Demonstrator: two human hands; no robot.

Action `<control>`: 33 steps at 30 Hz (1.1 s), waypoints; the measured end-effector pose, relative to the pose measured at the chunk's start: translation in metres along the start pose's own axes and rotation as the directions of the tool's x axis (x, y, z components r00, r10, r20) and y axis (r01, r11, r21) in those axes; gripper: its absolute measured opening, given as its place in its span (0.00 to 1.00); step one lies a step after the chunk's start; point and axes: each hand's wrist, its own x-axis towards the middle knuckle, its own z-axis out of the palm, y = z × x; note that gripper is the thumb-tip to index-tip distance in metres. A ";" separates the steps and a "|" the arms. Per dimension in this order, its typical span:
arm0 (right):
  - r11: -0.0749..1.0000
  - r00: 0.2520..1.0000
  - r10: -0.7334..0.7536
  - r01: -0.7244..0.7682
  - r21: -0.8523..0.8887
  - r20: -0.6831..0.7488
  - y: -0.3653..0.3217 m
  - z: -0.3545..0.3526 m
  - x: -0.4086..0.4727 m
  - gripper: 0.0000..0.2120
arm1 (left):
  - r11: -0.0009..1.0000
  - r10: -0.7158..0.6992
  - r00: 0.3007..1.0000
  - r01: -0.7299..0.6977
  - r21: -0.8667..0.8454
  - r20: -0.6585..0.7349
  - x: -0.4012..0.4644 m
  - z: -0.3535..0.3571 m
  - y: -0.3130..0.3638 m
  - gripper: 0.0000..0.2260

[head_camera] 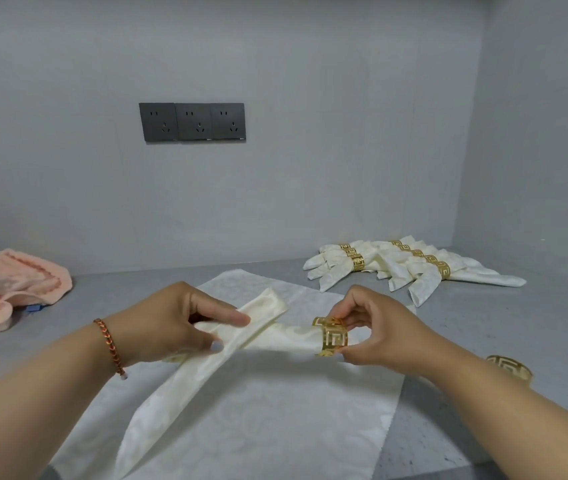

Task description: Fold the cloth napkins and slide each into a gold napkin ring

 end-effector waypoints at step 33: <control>0.985 0.979 -0.172 0.169 0.039 0.112 -0.036 0.015 0.008 0.17 | 0.967 0.070 0.938 -0.147 0.207 0.339 0.007 0.007 0.030 0.27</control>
